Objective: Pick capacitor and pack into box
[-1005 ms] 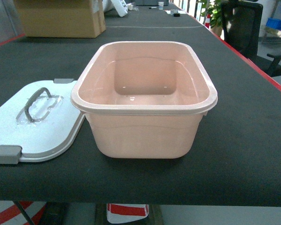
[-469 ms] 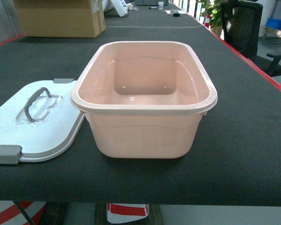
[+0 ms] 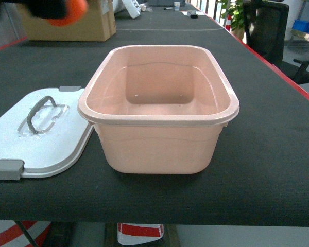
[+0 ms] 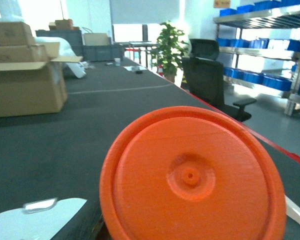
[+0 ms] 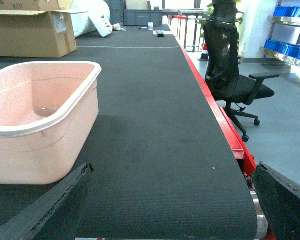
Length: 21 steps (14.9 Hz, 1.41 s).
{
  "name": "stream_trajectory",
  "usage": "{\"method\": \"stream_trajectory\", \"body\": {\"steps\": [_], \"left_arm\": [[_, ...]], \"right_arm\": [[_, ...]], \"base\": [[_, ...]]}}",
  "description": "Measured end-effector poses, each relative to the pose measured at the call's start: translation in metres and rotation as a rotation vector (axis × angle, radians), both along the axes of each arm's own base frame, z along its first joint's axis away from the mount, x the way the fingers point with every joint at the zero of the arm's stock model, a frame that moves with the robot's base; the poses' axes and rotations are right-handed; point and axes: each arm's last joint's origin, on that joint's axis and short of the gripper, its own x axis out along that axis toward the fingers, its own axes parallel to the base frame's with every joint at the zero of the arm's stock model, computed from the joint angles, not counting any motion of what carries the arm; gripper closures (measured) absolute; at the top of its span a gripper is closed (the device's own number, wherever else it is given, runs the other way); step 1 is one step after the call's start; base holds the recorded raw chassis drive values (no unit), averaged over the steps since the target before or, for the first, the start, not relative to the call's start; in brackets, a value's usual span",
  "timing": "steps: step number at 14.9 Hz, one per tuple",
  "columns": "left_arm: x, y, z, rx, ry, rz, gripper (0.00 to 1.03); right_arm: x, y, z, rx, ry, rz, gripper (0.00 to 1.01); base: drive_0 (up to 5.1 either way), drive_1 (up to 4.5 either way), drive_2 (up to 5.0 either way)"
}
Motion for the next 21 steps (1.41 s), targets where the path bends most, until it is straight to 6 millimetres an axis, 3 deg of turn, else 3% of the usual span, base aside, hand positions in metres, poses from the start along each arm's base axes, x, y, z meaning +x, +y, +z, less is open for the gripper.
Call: {"method": "stream_trajectory", "body": {"steps": [2,3,5,6,7,9,11,12,13,14,18,21], "left_arm": [[0.051,-0.044,-0.017,0.042,0.040,-0.040,0.59],[0.073,-0.060,-0.029,0.050,0.048,-0.047,0.47],[0.082,-0.066,-0.048,0.071,0.095,-0.034,0.22],[0.082,-0.064,-0.044,0.063,0.079,-0.028,0.09],[0.083,-0.061,-0.041,0.059,0.071,-0.016,0.03],[0.082,-0.055,-0.040,0.035,0.045,-0.015,0.05],[0.076,-0.012,-0.032,0.010,0.036,0.067,0.05],[0.084,0.027,-0.026,0.002,0.013,0.176,0.05],[0.090,0.059,-0.030,0.005,0.029,0.263,0.05],[0.096,0.077,-0.042,0.015,0.071,0.305,0.05],[0.143,0.114,-0.113,0.056,0.298,0.343,0.05],[0.168,0.134,-0.154,0.077,0.420,0.362,0.05]], "right_arm": [[0.000,0.000,0.000,0.000,0.000,0.000,0.03],[0.000,0.000,0.000,0.000,0.000,0.000,0.03],[0.000,0.000,0.000,0.000,0.000,0.000,0.03],[0.000,0.000,0.000,0.000,0.000,0.000,0.03],[0.000,0.000,0.000,0.000,0.000,0.000,0.03],[0.000,0.000,0.000,0.000,0.000,0.000,0.03],[0.000,0.000,0.000,0.000,0.001,0.000,0.03],[0.000,0.000,0.000,0.000,0.000,0.000,0.03],[0.000,0.000,0.000,0.000,0.000,0.000,0.03],[0.000,0.000,0.000,0.000,0.000,0.000,0.03],[0.000,0.000,0.000,0.000,0.000,0.000,0.03],[0.000,0.000,0.000,0.000,0.001,0.000,0.03]], "base": [[0.0,0.00,0.0],[0.0,0.00,0.0],[0.0,0.00,0.0],[0.0,0.00,0.0],[0.0,0.00,0.0],[0.0,0.00,0.0],[0.0,0.00,0.0],[0.0,0.00,0.0],[0.0,0.00,0.0],[0.0,0.00,0.0],[0.0,0.00,0.0],[0.0,0.00,0.0]]}}
